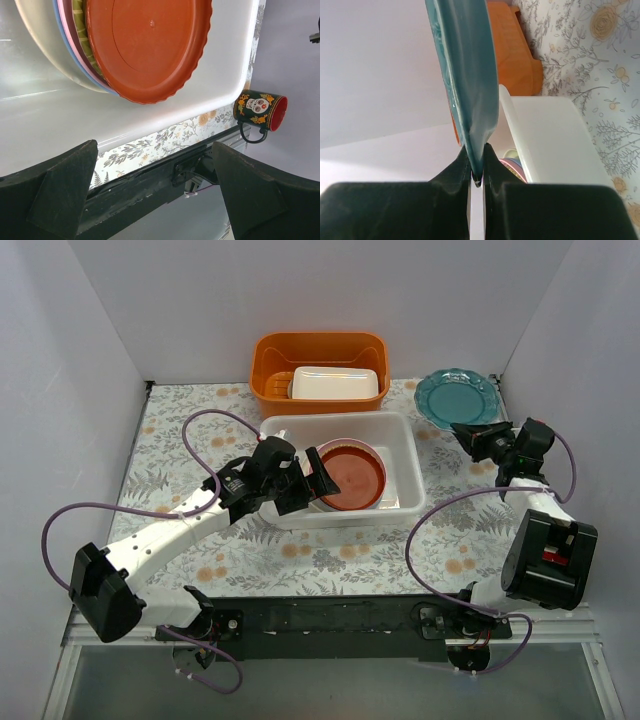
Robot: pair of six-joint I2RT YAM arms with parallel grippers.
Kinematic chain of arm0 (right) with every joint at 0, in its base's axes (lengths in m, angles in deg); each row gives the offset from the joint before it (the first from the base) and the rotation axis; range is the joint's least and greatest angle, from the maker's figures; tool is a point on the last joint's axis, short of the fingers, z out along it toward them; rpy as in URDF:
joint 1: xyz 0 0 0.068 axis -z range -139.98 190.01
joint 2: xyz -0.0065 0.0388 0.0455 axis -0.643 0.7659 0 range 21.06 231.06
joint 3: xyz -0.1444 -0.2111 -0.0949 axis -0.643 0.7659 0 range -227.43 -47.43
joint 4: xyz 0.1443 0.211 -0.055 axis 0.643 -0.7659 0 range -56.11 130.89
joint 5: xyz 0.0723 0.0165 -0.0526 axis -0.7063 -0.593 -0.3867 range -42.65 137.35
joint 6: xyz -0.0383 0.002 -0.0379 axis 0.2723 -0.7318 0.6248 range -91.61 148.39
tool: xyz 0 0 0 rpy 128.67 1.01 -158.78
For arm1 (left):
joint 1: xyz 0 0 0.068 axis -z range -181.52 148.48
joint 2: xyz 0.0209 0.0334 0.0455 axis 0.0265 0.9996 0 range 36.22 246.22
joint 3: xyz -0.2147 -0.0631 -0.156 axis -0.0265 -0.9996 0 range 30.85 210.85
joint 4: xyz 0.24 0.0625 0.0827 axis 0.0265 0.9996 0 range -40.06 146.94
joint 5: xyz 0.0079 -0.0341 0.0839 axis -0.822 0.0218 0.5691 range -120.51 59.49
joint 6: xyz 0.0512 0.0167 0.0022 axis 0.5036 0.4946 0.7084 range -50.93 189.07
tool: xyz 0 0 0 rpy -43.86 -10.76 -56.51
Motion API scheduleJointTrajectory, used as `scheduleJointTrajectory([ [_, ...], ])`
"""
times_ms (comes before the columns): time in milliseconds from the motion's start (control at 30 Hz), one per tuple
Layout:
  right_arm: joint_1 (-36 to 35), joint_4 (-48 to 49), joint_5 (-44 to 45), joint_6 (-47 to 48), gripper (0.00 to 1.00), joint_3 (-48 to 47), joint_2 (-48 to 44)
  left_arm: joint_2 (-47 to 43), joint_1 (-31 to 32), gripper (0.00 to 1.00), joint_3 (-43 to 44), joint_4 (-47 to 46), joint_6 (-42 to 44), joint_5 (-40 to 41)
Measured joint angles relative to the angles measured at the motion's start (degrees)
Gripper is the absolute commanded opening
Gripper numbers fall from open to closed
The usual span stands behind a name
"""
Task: Place the plates into the plastic bin on the countertop
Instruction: Place the plate in the plastic bin.
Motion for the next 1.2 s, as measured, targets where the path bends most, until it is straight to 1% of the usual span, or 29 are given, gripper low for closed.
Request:
scheduleJointTrajectory([
  [133, 0.0, -4.0, -0.2, 3.0, 0.01, 0.2, -1.7, -0.1, 0.0, 0.98, 0.0, 0.0, -0.2, 0.2],
  [400, 0.0, -6.9, -1.6, 6.3, 0.01, 4.1, -4.9, -0.2, 0.0, 0.98, 0.0, 0.0, -0.3, 0.2],
  [700, 0.0, -9.2, -2.6, 8.5, 0.01, 5.6, -8.7, -0.2, 0.0, 0.98, -0.1, 0.2, -0.3, 0.5],
  [967, 0.0, -10.4, -3.9, 9.3, 0.01, 5.6, -11.4, -0.5, 0.0, 0.98, 0.0, 3.1, -0.2, 3.2],
  [1200, -0.2, -10.6, -5.0, 9.8, 0.01, 5.7, -12.6, -0.5, 0.0, 0.98, 0.0, 3.9, -0.2, 3.7],
])
